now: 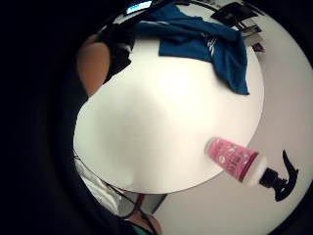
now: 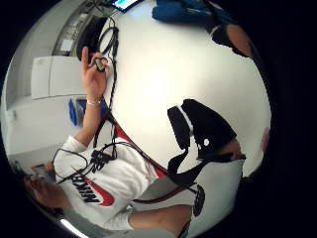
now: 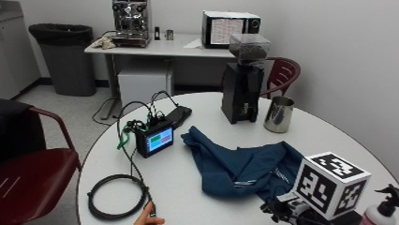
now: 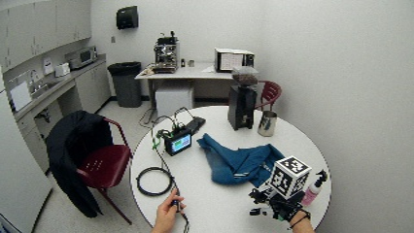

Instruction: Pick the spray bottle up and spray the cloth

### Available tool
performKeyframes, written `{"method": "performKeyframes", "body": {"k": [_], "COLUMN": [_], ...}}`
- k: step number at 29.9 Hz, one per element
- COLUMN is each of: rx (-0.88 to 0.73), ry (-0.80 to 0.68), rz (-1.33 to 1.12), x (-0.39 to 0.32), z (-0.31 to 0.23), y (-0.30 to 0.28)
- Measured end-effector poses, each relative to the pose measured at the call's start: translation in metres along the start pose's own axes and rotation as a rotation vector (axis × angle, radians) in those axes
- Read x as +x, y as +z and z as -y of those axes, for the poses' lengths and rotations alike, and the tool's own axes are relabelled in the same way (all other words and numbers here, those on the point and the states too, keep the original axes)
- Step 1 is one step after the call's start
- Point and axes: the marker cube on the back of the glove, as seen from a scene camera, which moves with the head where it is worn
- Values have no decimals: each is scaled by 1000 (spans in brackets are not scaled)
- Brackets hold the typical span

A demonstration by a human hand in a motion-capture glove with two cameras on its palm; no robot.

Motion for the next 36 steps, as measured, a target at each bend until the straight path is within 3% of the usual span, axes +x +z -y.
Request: {"method": "performKeyframes", "body": {"k": [22,32,36], "rx": [17,247,339], "ry": [38,-194,-212], "rz": [-83,-3,30], "x": [13,-68,-68], "z": [2,48,40], "y": [-17,-53,-66]}}
